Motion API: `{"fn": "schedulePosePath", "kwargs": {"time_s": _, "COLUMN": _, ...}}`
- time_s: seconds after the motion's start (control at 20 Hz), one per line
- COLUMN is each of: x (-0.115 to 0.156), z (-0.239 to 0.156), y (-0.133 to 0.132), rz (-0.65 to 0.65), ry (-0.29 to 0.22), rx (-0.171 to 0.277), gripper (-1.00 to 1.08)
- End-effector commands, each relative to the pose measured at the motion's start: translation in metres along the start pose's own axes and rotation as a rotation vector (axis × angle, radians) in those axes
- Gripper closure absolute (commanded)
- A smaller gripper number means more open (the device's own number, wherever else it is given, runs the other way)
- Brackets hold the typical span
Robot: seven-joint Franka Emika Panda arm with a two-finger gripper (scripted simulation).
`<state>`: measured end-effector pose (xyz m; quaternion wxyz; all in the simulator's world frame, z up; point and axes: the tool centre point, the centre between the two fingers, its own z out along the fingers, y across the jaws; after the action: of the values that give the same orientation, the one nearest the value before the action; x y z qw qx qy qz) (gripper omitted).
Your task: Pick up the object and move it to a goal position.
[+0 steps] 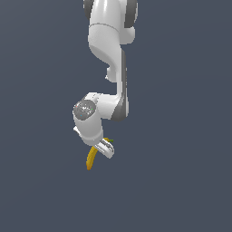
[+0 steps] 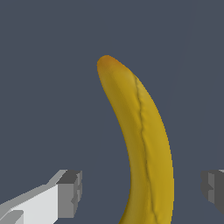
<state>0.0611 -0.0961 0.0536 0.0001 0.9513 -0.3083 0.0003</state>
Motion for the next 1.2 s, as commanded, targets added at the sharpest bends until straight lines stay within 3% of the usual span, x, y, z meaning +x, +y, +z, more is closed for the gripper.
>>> {"fn": "schedulePosePath", "kwargs": {"time_s": 0.0, "x": -0.001, "z": 0.014, "y": 0.001, "rz": 0.002, "ry": -0.001, "rx": 0.0, "gripper": -0.92}}
{"fn": "schedulePosePath", "kwargs": {"time_s": 0.45, "x": 0.001, "z": 0.035, "y": 0.0, "rz": 0.005, "ry": -0.001, "rx": 0.0, "gripper": -0.92}}
{"fn": "schedulePosePath", "kwargs": {"time_s": 0.5, "x": 0.001, "z": 0.035, "y": 0.0, "rz": 0.005, "ry": -0.001, "rx": 0.0, "gripper": 1.08}}
{"fn": "schedulePosePath", "kwargs": {"time_s": 1.15, "x": 0.0, "z": 0.033, "y": 0.0, "rz": 0.01, "ry": 0.0, "rx": -0.001, "gripper": 1.08}}
